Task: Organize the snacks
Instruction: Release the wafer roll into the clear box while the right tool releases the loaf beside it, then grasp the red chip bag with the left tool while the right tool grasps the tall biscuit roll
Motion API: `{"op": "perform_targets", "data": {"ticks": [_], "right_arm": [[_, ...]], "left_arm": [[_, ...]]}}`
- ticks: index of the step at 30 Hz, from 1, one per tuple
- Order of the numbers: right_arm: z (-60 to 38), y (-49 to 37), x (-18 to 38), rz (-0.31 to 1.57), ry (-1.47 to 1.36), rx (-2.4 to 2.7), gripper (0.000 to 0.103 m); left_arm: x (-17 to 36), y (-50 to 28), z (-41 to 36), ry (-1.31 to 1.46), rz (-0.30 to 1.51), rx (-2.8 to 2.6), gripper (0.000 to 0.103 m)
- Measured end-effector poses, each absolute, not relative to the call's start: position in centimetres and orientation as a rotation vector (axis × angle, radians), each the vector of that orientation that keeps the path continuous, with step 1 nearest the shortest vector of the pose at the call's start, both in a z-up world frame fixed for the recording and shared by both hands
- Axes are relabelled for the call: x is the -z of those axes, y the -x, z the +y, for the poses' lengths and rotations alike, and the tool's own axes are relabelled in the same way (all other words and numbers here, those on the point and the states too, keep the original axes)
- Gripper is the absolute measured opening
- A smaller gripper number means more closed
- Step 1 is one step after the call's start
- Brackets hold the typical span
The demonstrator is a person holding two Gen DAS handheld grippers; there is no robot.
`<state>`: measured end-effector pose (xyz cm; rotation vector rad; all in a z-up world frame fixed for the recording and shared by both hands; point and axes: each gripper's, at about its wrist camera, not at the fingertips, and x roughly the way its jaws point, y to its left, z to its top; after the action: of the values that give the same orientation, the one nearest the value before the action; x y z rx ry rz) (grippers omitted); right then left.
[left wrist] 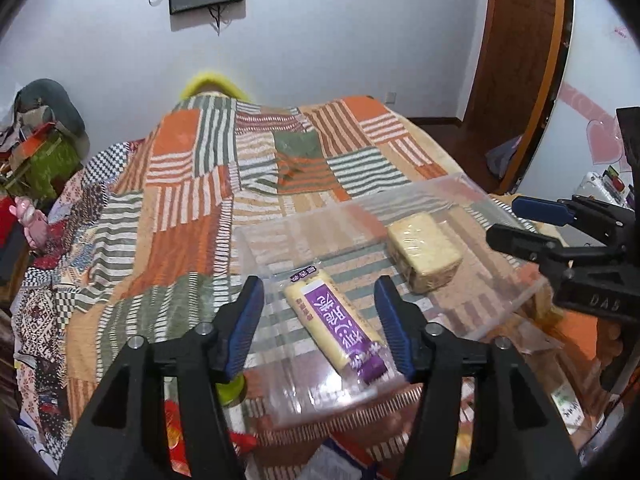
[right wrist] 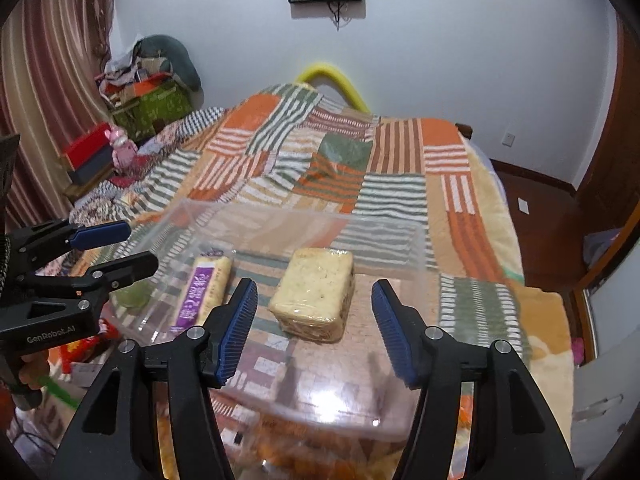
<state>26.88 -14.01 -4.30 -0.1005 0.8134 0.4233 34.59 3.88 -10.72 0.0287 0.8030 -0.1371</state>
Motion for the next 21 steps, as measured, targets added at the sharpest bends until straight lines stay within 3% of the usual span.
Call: {"op": "perform_targets", "data": {"ticks": [10, 21], "right_arm": [[-15.0, -22.5, 1.2, 0.737, 0.125, -0.405, 0.058], [-15.4, -17.3, 1.5, 0.743, 0.110, -0.426, 0.062]], "left_arm": [[7.4, -28.1, 5.5, -0.021, 0.762, 0.102, 0.071], [8.6, -21.4, 11.3, 0.045, 0.819, -0.002, 0.081]]}}
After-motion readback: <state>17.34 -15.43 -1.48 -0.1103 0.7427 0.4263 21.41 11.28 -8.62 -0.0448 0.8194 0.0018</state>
